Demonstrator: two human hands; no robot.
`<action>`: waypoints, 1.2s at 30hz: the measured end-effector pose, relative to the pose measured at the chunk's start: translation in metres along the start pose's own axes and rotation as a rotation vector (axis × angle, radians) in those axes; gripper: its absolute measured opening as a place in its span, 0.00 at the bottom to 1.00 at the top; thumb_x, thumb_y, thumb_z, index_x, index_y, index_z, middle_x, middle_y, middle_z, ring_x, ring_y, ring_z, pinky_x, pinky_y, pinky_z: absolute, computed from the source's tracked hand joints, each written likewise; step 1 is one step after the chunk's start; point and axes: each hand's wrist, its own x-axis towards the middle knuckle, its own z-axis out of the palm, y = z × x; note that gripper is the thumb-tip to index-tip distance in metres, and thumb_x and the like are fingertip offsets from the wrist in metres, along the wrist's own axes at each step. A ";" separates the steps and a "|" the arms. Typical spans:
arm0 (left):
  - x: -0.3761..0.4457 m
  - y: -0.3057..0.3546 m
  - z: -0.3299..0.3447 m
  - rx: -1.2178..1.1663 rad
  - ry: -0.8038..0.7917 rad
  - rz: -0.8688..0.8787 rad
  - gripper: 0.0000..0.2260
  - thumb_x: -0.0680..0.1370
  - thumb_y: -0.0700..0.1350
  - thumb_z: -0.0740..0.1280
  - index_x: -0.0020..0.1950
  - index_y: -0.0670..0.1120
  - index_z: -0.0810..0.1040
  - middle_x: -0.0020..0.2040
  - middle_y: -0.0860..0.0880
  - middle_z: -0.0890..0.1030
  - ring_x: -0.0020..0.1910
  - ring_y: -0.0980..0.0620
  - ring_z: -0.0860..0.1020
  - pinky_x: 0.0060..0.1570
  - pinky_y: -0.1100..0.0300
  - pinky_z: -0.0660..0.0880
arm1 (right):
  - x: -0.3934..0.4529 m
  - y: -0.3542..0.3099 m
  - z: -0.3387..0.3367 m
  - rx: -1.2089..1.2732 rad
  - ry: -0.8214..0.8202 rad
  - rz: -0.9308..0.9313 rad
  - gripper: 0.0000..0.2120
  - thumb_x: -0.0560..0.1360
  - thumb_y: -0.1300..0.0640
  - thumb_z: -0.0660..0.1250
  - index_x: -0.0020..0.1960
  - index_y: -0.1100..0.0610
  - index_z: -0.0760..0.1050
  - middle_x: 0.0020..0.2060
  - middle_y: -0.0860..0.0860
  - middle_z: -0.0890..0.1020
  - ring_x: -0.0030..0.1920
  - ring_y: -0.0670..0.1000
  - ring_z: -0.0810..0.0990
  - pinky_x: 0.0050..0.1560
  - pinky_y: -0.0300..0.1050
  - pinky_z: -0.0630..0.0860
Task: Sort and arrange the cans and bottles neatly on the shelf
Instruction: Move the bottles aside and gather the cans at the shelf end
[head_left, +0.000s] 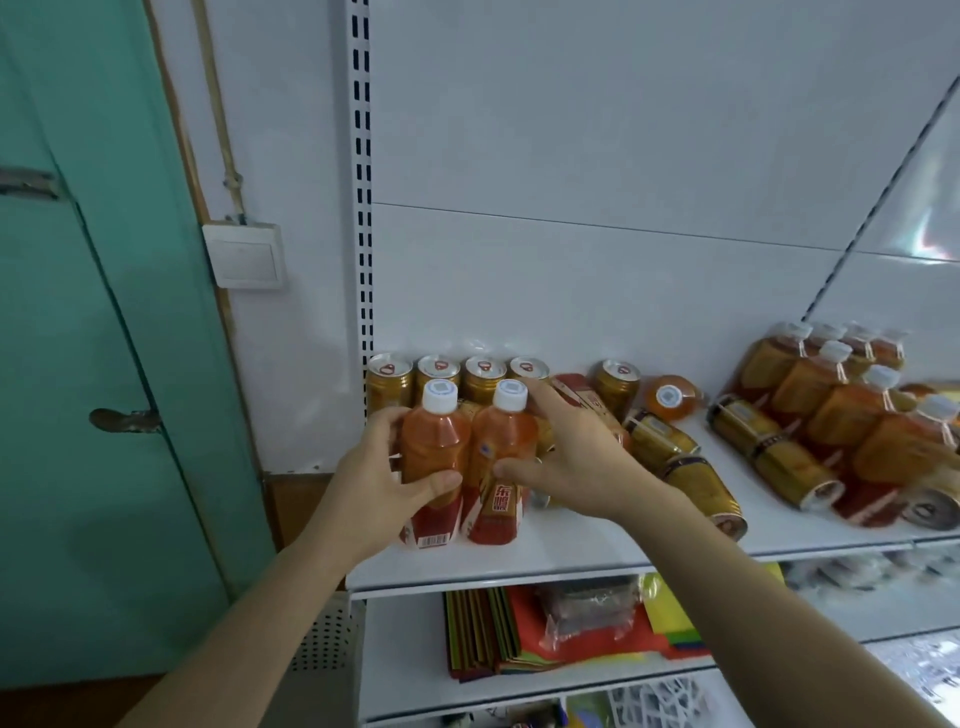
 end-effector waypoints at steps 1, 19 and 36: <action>-0.001 -0.002 0.000 0.006 -0.017 -0.005 0.34 0.63 0.73 0.77 0.62 0.81 0.61 0.57 0.77 0.76 0.57 0.74 0.76 0.55 0.65 0.74 | -0.002 0.002 0.003 -0.009 -0.012 -0.001 0.40 0.68 0.37 0.78 0.73 0.32 0.61 0.56 0.30 0.81 0.56 0.37 0.80 0.50 0.30 0.75; -0.047 0.106 0.089 -0.182 -0.089 0.216 0.33 0.64 0.71 0.78 0.66 0.68 0.71 0.63 0.68 0.81 0.64 0.65 0.79 0.62 0.61 0.76 | -0.162 0.027 -0.045 0.439 0.575 0.125 0.35 0.68 0.40 0.82 0.72 0.37 0.74 0.64 0.37 0.83 0.67 0.43 0.81 0.67 0.52 0.78; -0.134 0.275 0.423 -0.374 -0.462 0.316 0.27 0.70 0.66 0.79 0.65 0.76 0.71 0.61 0.73 0.80 0.61 0.71 0.78 0.53 0.68 0.76 | -0.427 0.186 -0.223 0.311 0.894 0.393 0.30 0.73 0.42 0.78 0.73 0.36 0.74 0.64 0.35 0.83 0.66 0.42 0.81 0.62 0.42 0.78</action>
